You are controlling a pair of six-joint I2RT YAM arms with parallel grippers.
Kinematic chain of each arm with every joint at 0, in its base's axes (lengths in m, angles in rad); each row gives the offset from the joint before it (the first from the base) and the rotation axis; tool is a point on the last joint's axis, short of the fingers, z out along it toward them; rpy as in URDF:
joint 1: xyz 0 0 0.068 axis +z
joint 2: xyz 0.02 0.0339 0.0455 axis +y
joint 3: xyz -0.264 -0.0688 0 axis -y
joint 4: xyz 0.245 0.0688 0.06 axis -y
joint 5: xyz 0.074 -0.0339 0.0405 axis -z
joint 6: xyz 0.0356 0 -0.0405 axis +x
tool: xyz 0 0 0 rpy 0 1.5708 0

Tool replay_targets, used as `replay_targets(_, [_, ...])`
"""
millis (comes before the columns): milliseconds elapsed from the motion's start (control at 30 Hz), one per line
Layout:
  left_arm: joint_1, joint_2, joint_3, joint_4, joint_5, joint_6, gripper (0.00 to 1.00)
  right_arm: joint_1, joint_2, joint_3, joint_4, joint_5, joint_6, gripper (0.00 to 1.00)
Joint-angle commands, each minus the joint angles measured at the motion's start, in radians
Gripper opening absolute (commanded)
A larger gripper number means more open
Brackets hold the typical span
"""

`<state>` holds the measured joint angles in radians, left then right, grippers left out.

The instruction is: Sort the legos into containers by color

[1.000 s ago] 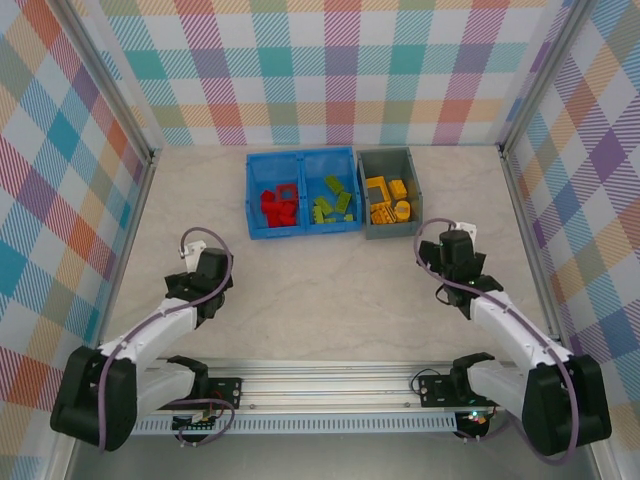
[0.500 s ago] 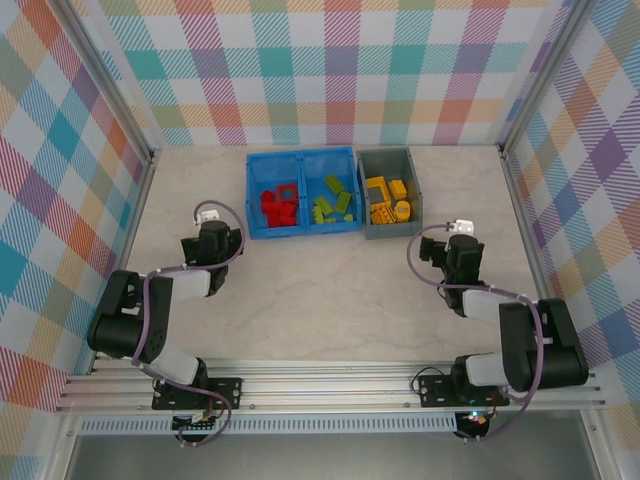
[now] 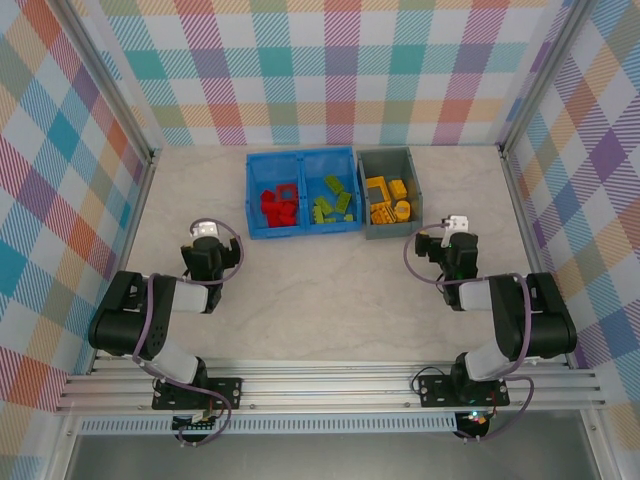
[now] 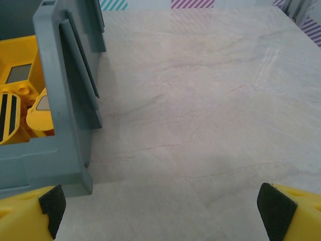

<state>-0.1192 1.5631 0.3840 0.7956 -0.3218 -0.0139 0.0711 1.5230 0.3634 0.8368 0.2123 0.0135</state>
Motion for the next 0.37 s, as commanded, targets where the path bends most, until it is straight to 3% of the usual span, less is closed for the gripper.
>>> replay_targets(0, [0.023, 0.000, 0.014, 0.050, 0.026, -0.006, 1.00, -0.005, 0.003, 0.023, 0.026, -0.022, 0.008, 1.00])
replay_targets(333, [0.023, -0.002, 0.014, 0.046, 0.027, -0.007, 1.00, -0.023, 0.002, 0.029, 0.010, -0.042, 0.020, 1.00])
